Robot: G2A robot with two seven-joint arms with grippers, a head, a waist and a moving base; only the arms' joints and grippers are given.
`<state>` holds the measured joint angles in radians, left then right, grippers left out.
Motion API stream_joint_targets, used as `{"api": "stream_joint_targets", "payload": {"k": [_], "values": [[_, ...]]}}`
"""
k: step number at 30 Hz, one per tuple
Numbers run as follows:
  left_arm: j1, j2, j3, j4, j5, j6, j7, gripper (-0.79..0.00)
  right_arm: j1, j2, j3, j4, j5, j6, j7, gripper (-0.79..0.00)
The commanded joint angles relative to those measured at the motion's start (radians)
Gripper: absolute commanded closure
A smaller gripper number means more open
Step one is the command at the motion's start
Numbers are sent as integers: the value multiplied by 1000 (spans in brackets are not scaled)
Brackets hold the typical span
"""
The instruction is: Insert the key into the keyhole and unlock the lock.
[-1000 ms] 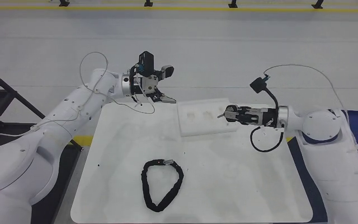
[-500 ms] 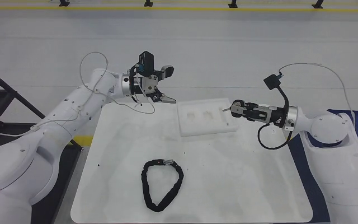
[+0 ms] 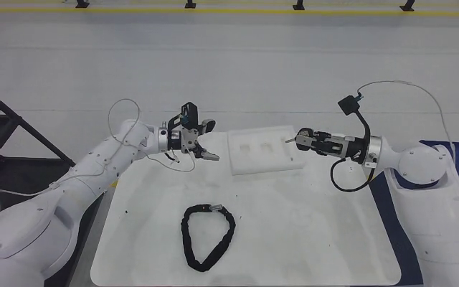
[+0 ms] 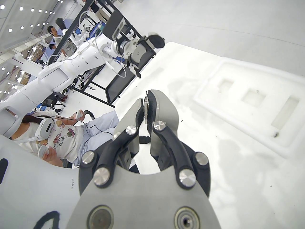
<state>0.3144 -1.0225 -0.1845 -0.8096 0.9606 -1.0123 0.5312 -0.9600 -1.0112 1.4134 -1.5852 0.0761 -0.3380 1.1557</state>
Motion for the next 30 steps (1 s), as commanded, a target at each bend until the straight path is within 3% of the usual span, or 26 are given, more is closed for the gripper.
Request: {"api": "stream_joint_targets", "payload": {"k": [1,16,30], "values": [[18,15,0,-18,49,0,1,-785,0,0,0,0,0,0,0,0],[126,94,14,-187,345,0,113,-785,0,0,0,0,0,0,0,0],[130,97,14,-200,373,0,113,-785,0,0,0,0,0,0,0,0]]}}
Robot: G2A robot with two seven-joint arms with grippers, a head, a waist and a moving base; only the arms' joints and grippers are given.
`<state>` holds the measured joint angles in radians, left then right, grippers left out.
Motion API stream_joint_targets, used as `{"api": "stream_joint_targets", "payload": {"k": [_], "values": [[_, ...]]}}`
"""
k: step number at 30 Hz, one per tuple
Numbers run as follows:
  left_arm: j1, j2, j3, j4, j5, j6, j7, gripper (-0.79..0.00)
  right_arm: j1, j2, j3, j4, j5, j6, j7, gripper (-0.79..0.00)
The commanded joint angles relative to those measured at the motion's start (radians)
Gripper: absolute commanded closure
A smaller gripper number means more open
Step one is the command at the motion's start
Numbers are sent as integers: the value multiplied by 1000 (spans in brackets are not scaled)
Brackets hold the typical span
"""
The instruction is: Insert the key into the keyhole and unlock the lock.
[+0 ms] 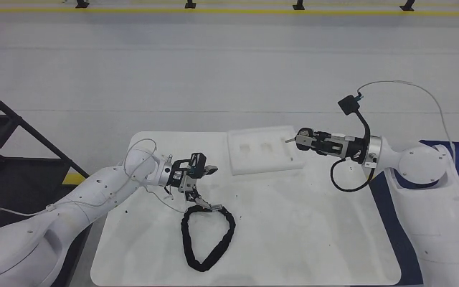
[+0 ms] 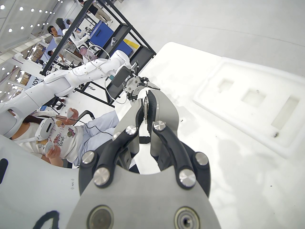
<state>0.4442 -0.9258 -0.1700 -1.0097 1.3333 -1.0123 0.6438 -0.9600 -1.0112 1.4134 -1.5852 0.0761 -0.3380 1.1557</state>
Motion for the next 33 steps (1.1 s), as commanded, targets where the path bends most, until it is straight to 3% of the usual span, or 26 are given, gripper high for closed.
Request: {"api": "stream_joint_targets", "payload": {"k": [1,8,14,27,33], "values": [[0,0,0,0,0,0,0,-785,0,0,0,0,0,0,0,0],[21,-1,-3,-5,-4,16,-31,-785,0,0,0,0,0,0,0,0],[53,-13,0,-4,101,0,-21,-785,0,0,0,0,0,0,0,0],[99,-100,0,124,189,21,-39,-785,0,0,0,0,0,0,0,0],[105,-125,-3,172,228,42,-3,-785,0,0,0,0,0,0,0,0]]}}
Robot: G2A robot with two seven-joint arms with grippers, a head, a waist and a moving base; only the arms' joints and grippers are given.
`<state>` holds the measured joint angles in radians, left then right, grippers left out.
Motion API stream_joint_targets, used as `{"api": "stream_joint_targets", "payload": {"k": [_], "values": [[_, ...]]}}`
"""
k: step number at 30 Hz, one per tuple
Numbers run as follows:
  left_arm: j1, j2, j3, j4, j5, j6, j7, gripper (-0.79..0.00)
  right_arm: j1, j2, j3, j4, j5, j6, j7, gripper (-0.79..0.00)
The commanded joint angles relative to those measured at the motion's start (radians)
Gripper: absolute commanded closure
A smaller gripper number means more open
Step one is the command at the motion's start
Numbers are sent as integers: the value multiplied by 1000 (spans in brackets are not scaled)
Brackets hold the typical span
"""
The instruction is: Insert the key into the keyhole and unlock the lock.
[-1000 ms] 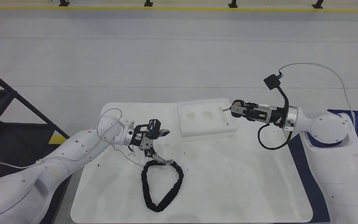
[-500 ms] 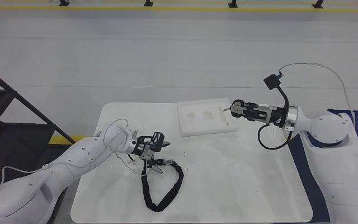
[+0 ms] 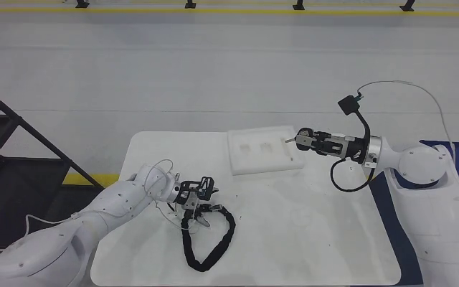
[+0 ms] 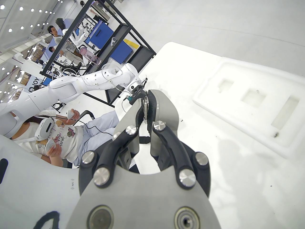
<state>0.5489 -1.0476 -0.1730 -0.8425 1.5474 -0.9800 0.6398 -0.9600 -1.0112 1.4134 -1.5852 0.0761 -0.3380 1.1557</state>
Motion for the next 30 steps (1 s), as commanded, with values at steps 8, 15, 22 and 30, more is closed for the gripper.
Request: {"api": "stream_joint_targets", "payload": {"k": [8,15,22,30], "values": [[8,-21,-2,20,75,45,-29,-123,0,0,0,0,0,0,0,0],[14,-24,-16,19,96,48,-19,0,0,0,0,0,0,0,0,0],[12,-22,-40,11,94,31,-35,0,0,0,0,0,0,0,0,0],[-12,-7,-87,-64,75,-9,2,0,0,0,0,0,0,0,0,0]]}}
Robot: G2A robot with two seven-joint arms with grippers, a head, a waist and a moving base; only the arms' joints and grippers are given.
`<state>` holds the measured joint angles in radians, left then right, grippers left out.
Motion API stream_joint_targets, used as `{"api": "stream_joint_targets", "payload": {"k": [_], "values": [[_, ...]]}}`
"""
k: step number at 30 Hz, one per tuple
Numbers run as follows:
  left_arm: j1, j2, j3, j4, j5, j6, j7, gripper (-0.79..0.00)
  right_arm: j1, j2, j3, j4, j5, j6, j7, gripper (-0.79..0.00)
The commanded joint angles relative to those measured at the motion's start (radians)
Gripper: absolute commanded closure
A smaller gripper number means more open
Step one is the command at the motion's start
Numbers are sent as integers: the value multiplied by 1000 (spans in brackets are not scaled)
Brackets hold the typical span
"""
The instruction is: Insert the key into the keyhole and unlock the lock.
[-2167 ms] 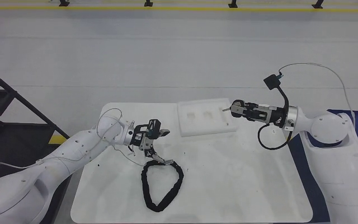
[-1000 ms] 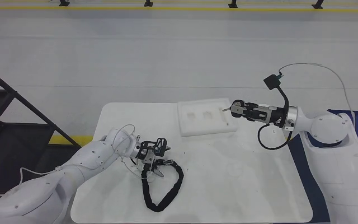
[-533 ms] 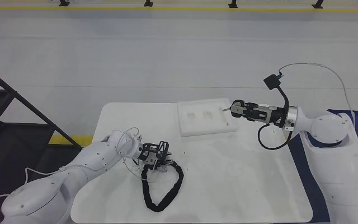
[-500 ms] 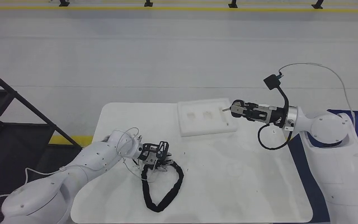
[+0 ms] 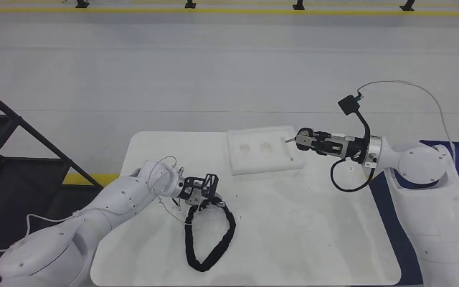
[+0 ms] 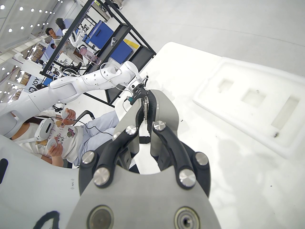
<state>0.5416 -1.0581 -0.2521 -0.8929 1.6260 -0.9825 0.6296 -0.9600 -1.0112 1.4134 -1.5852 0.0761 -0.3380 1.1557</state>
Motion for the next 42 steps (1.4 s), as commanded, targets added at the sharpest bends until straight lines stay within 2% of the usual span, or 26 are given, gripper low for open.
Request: {"api": "stream_joint_targets", "payload": {"k": [1,9,15,23,32,42], "values": [[-8,6,-15,-28,-6,-14,26,0,0,0,0,0,0,0,0,0],[-22,24,-70,-124,-59,-30,160,0,0,0,0,0,0,0,0,0],[-40,21,-82,-197,-63,-30,178,0,-39,8,2,-43,-46,40,6,0],[-60,-8,-109,-234,-125,-30,172,0,-143,32,68,-173,-97,110,59,0],[-42,-74,-101,-225,-207,4,142,0,-256,50,157,-311,-154,186,31,0],[-42,-74,-101,-225,-207,4,142,0,-256,50,157,-311,-154,186,31,0]]}}
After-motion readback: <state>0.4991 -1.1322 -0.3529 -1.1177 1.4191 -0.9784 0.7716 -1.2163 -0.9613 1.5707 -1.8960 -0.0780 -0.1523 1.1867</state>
